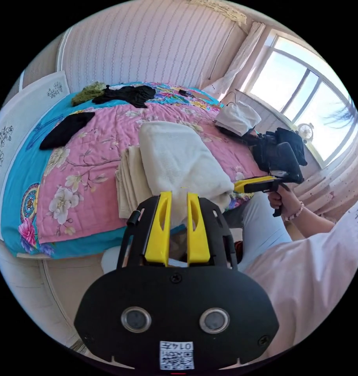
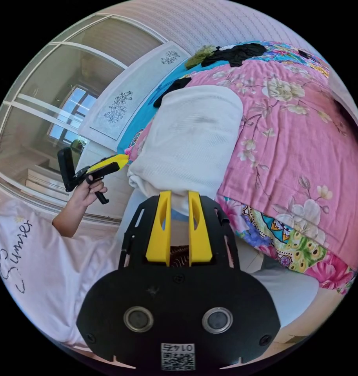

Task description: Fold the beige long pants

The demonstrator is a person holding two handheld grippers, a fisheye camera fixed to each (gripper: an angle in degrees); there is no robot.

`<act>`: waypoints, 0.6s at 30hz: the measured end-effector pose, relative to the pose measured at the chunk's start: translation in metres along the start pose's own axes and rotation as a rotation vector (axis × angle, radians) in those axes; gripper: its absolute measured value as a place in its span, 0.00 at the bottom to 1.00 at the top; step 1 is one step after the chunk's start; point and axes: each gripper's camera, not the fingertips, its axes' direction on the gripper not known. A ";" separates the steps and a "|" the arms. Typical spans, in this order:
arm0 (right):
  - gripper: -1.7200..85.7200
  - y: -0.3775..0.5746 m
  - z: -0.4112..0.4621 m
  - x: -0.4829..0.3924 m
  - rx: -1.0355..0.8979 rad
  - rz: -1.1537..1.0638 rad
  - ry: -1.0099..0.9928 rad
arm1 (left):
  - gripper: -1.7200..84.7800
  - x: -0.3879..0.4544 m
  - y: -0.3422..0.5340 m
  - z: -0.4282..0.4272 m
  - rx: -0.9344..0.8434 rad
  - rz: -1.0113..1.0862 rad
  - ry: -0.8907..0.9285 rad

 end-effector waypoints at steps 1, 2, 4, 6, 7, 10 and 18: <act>0.11 -0.006 -0.001 -0.009 0.004 -0.013 0.005 | 0.10 0.006 0.004 -0.001 -0.010 0.017 -0.005; 0.12 -0.012 -0.001 -0.019 0.002 -0.032 0.020 | 0.10 0.017 0.011 0.001 -0.029 0.053 -0.033; 0.12 -0.021 -0.001 -0.034 -0.017 -0.069 0.053 | 0.11 0.030 0.017 0.005 -0.040 0.092 -0.116; 0.11 -0.026 -0.002 -0.052 -0.018 -0.118 0.098 | 0.10 0.038 0.017 0.009 -0.048 0.125 -0.200; 0.11 -0.026 -0.008 -0.064 0.024 -0.157 0.125 | 0.09 0.039 0.018 0.011 -0.054 0.138 -0.216; 0.14 -0.029 -0.019 -0.083 0.092 -0.177 0.218 | 0.06 0.039 0.026 0.017 -0.095 0.197 -0.253; 0.05 -0.061 0.052 -0.085 -0.168 -0.210 0.303 | 0.01 0.012 0.050 -0.029 -0.115 0.184 -0.224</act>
